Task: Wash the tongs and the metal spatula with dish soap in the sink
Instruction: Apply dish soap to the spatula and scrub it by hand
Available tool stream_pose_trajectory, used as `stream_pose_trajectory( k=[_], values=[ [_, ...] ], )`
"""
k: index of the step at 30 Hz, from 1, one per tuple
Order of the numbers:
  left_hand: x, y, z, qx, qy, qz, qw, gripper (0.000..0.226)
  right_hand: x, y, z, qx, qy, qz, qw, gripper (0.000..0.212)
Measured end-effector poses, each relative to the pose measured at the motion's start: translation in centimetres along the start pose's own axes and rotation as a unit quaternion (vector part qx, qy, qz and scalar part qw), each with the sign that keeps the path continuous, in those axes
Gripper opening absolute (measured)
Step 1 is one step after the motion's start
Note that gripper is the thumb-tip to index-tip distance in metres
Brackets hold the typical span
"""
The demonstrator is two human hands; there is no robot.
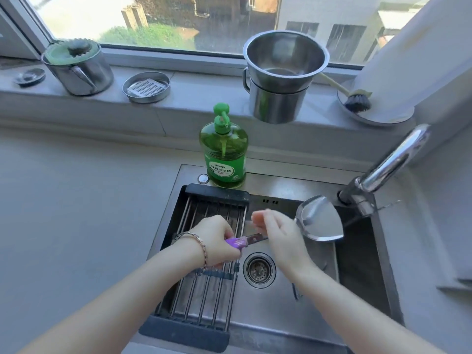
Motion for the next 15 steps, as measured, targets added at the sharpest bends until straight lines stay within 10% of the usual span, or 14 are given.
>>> stream_pose_trajectory(
  k=[5,9,15],
  values=[
    [-2.6,-2.1,1.9,-0.096,-0.017,-0.039,0.995,0.013,-5.3,2.5,5.0,-0.264,0.333,-0.073,0.902,0.062],
    [-4.4,-2.9,2.4,-0.133,-0.012,-0.034,0.99,0.011,-4.2,6.5,5.8,-0.307,0.26,0.003,0.916,0.066],
    [-5.9,-2.8,3.1,-0.137,-0.027,-0.024,0.99,0.018,-5.3,6.2,4.5,-0.348,0.354,-0.088,0.864,0.074]
  ],
)
Point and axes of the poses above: each hand's wrist, its own x-axis towards the middle knuckle, its own y-axis out of the back of the hand, z = x × y, the point moved 2 cm from there along x, towards the middle knuckle, and after that the axes turned 5 degrees about z, right-handed, at the moved point
